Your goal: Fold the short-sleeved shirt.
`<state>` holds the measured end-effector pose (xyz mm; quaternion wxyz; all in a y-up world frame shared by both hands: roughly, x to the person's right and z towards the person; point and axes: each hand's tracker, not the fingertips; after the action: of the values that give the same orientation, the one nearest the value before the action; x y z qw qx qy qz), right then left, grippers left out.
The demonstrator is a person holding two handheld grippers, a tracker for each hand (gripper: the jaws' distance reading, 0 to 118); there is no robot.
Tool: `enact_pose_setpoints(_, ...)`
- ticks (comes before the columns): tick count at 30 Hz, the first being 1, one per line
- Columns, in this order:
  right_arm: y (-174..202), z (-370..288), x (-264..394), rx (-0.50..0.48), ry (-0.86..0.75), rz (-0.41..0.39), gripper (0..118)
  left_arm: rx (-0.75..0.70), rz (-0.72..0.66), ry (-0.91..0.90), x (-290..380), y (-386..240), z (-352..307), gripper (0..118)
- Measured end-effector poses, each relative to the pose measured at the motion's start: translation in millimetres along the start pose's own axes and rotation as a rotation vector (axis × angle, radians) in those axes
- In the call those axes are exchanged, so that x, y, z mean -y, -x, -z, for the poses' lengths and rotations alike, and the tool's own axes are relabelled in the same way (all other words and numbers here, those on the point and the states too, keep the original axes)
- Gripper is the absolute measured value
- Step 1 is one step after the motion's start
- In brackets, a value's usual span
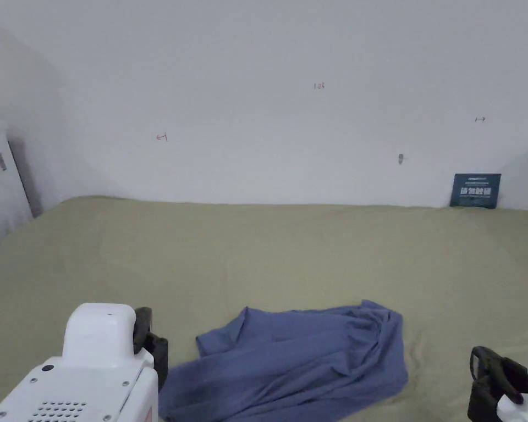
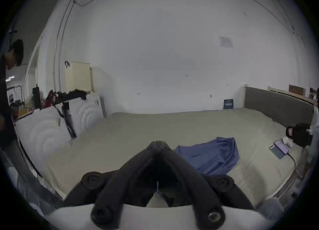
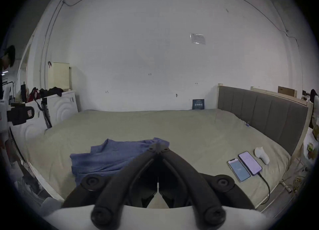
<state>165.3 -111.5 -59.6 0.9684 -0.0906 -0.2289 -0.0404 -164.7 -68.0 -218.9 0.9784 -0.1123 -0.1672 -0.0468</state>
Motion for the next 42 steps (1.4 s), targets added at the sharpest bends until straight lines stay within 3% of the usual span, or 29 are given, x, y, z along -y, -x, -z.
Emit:
enact_pose_setpoints(14, 10, 5, -5, -0.019, 0.017, -0.006, 2, -0.018, -0.061, 0.062, 6, 35, 10, 0)
enact_pose_setpoints(19, 12, 17, 0, -0.033, 0.041, -0.016, 2, 0.011, -0.069, 0.211, 16, 63, 63, 0)
enact_pose_setpoints(25, 14, 47, 17, -0.050, 0.125, -0.001, 2, 0.065, -0.100, 0.456, 55, 84, 172, 0)
enact_pose_setpoints(26, 14, 52, 21, -0.050, 0.142, -0.006, 2, 0.076, -0.104, 0.501, 64, 87, 192, 8)
enact_pose_setpoints(27, 14, 58, 24, -0.046, 0.161, -0.011, 2, 0.081, -0.107, 0.552, 73, 90, 215, 30)
enact_pose_setpoints(28, 13, 64, 27, -0.045, 0.173, -0.012, 2, 0.071, -0.104, 0.596, 83, 89, 234, 67)
enact_pose_setpoints(29, 13, 69, 31, -0.039, 0.198, -0.011, 2, 0.061, -0.077, 0.632, 93, 89, 255, 113)
enact_pose_setpoints(30, 12, 75, 34, -0.034, 0.215, -0.010, 2, 0.055, -0.051, 0.666, 104, 89, 274, 118)
enact_pose_setpoints(37, 1, 109, 56, -0.007, 0.316, -0.013, 2, 0.035, -0.021, 0.821, 161, 78, 348, 116)
enact_pose_setpoints(41, -10, 124, 65, 0.005, 0.361, -0.031, 2, 0.069, 0.000, 0.749, 148, 70, 322, 98)
enact_pose_setpoints(42, -13, 128, 66, 0.012, 0.364, -0.036, 2, 0.049, 0.013, 0.739, 145, 68, 315, 80)
